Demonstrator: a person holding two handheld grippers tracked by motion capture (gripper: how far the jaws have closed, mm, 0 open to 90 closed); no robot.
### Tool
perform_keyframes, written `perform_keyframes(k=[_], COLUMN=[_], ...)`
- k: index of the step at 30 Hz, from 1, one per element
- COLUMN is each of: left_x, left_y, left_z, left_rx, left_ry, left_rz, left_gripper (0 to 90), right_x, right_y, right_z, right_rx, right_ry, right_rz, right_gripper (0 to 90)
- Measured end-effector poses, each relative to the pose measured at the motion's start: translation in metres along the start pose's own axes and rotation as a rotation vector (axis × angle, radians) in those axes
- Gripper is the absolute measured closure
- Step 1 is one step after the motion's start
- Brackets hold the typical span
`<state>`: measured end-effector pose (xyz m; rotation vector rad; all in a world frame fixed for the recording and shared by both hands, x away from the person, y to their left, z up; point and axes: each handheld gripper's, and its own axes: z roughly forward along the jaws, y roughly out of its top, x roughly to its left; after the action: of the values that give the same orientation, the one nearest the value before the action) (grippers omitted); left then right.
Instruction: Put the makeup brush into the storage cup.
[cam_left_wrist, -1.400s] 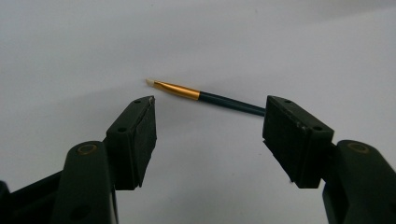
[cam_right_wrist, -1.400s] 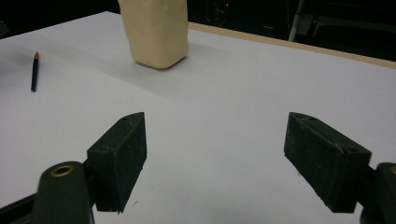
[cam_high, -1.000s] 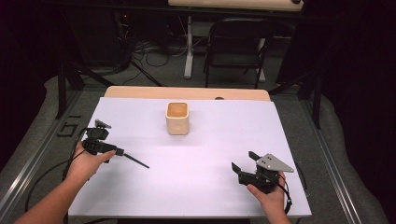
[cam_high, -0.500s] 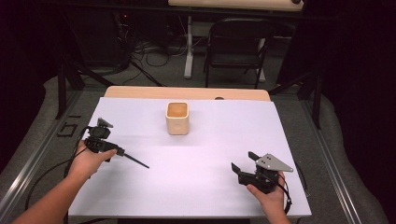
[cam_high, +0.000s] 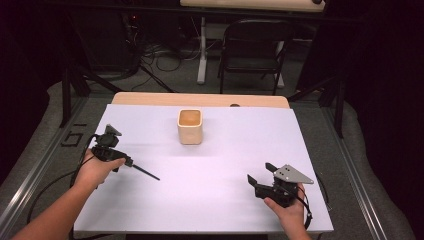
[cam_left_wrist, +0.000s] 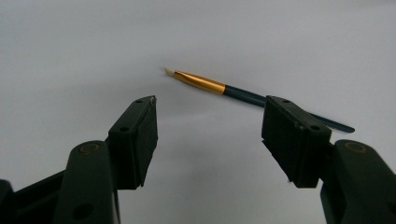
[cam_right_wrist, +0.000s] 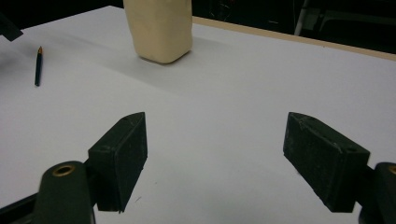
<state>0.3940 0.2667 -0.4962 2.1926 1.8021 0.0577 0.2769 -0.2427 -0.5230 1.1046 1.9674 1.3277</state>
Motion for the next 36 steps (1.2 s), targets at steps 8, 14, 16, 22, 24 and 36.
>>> perform_keyframes(k=[8,14,16,22,24,36], left_x=[-0.007,-0.015,-0.017,-0.022,-0.022,-0.018], left_y=[0.003,0.006,0.007,0.010,0.010,0.016], left_z=[0.006,0.013,0.015,0.021,0.023,0.029], left_rx=[0.006,0.020,0.026,0.047,0.050,0.086], left_ry=[-0.005,-0.007,-0.006,-0.008,-0.004,0.001], left_rz=[0.009,0.016,0.020,0.024,0.022,-0.011], left_gripper=[36.3,36.3,36.3,36.4,36.3,36.2], right_x=[0.000,0.000,0.000,0.000,0.000,0.001], right_y=[0.000,0.000,0.000,0.000,0.000,0.000], right_z=[0.000,0.000,0.000,0.000,0.000,0.000], right_rx=[0.004,0.005,0.003,0.003,0.002,0.004], right_ry=[0.003,0.004,0.004,0.005,0.005,0.009], right_rz=[-0.001,-0.002,-0.003,-0.003,-0.002,-0.005], right_gripper=[21.6,21.6,21.6,21.6,21.6,21.7])
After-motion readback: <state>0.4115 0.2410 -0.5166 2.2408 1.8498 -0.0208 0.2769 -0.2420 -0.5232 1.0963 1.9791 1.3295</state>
